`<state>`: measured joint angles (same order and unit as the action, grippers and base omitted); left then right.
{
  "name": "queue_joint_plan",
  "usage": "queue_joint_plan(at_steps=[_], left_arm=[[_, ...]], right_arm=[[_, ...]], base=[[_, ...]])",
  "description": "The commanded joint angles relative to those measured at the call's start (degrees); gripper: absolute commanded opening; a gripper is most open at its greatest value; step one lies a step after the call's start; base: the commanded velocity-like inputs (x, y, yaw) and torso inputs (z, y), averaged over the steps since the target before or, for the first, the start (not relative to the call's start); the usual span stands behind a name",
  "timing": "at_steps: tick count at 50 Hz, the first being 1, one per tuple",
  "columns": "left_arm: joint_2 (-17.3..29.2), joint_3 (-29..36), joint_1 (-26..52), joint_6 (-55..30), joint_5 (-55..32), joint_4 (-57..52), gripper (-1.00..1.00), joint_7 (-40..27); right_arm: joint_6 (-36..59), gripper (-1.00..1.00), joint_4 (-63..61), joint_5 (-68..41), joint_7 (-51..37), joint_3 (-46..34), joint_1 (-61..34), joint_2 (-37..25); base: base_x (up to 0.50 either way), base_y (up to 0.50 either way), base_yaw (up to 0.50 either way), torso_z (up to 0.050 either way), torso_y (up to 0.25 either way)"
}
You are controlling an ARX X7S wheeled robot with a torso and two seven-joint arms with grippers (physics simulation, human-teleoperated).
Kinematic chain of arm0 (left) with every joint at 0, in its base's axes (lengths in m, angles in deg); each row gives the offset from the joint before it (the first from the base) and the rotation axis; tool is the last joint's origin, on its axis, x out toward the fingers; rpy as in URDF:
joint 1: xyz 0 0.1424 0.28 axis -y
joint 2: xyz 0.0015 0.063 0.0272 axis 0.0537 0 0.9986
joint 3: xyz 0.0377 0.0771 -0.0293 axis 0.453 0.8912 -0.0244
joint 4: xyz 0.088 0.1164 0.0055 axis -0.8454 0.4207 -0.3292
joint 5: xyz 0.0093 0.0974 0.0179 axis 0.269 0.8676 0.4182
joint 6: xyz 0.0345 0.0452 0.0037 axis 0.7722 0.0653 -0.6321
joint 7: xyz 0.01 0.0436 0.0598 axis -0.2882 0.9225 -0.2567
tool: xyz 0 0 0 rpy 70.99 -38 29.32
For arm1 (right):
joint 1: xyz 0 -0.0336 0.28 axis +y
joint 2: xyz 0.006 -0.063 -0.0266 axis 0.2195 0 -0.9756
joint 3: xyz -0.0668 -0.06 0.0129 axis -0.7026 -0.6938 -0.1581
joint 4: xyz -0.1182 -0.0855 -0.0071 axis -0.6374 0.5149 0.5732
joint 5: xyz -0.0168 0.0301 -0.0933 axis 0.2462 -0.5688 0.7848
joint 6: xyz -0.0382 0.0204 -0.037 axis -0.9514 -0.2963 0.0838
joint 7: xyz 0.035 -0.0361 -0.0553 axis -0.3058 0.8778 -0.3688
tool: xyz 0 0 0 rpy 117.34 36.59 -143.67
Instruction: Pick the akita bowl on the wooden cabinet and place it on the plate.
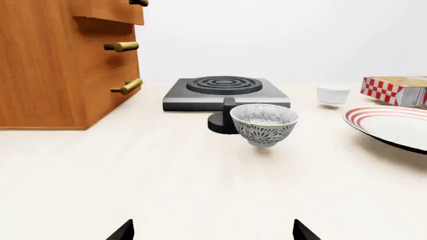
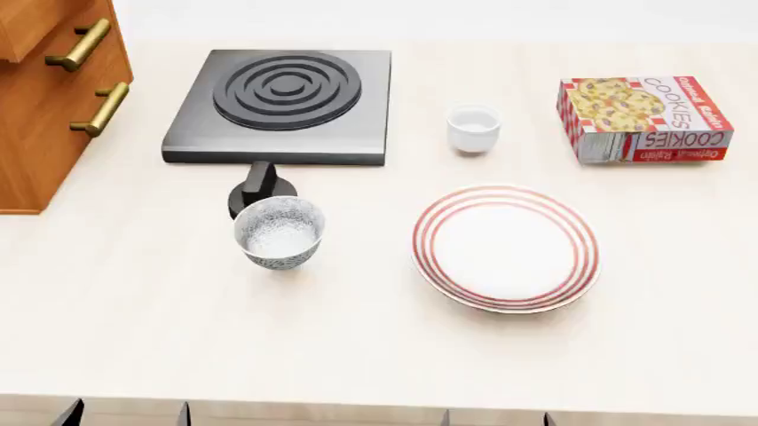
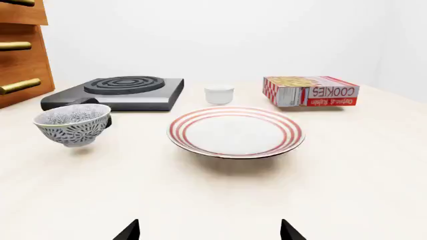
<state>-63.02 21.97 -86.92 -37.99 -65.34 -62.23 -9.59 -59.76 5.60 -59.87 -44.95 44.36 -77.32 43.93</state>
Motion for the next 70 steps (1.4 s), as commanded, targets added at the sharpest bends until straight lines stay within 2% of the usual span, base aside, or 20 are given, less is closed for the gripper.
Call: queue_joint_plan(at_steps=[1,9,10,55,70], left_arm=[[0.9,1.1,0.0,0.0,-0.8,-0.1,1.00,-1.1],[2.3,2.8,0.1,-0.2,-2.2,0.0,1.00,-2.9],[2.3,1.9,0.3,0.3,-5.0,0.1,1.00,-1.8],[5.5,5.8,0.6,0.7,-7.3,0.3,1.00,-7.3],[6.4,7.0,0.6,1.3,-7.7,0.5,1.00,-8.4]], right_arm=[[-1.2,1.00,0.1,-0.4,-1.2,-1.4,0.3,-1.0],[-1.2,1.00,0.0,-2.1,-2.7,-2.9,0.2,-2.4],[-0.5,1.00,0.0,-2.3,-3.1,-2.9,0.0,-2.4],[-0.4,1.00,0.0,-6.1,-7.0,-6.7,-0.4,-5.8],[-0.7,1.00,0.4,-4.4,-9.4,-8.1,-0.7,-6.6]], base=[[0.00,0.00,0.00,0.000,0.000],[0.00,0.00,0.00,0.000,0.000],[0.00,0.00,0.00,0.050,0.000],[0.00,0.00,0.00,0.050,0.000],[0.00,0.07,0.00,0.000,0.000]])
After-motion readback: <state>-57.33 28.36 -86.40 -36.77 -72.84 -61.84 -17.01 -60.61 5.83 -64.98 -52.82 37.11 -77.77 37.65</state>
